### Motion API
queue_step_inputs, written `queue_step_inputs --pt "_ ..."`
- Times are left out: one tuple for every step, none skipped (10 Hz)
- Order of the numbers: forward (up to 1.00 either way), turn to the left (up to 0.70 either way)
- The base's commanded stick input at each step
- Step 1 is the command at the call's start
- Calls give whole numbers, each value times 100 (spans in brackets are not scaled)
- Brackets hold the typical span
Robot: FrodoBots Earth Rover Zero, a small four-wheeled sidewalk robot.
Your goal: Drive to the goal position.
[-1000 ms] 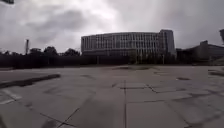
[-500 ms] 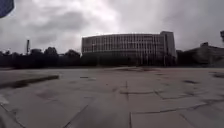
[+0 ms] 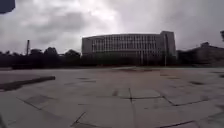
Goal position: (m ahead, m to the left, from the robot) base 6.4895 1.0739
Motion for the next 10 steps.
queue_step_inputs --pt "70 -21" --pt "70 -34" --pt "70 -23" --pt "70 -4" --pt "70 0" --pt "70 0" --pt "70 0" --pt "70 0" --pt "70 0" --pt "70 0"
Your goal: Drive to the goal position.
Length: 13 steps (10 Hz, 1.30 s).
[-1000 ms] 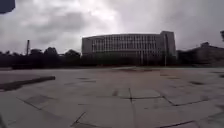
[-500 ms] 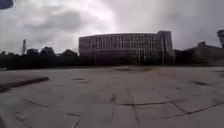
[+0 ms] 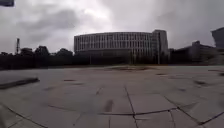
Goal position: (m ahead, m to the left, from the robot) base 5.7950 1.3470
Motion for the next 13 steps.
queue_step_inputs --pt "70 0" --pt "70 0" --pt "70 0" --pt "70 0" --pt "70 0" --pt "70 0" --pt "70 0" --pt "70 0" --pt "70 0" --pt "70 0" --pt "70 0" --pt "70 0" --pt "70 0"
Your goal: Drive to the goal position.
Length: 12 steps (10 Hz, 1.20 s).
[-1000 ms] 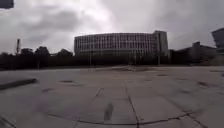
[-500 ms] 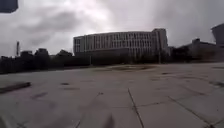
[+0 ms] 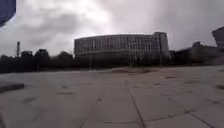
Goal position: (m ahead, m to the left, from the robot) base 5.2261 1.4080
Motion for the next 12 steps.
queue_step_inputs --pt "70 0" --pt "70 0" --pt "70 0" --pt "70 0" --pt "70 0" --pt "70 0" --pt "70 0" --pt "70 2" --pt "70 2" --pt "70 2" --pt "70 3" --pt "70 26"
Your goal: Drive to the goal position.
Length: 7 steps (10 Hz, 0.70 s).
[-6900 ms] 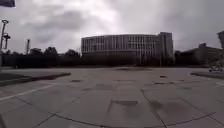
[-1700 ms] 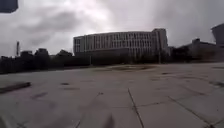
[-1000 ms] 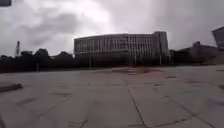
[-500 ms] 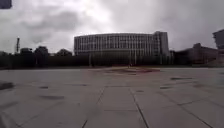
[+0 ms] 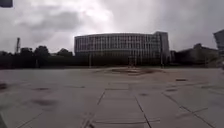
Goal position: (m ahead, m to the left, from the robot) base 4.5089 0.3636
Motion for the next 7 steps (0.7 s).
queue_step_inputs --pt "70 35" --pt "70 35" --pt "70 16" --pt "70 2" --pt "70 1" --pt "70 0" --pt "70 0"
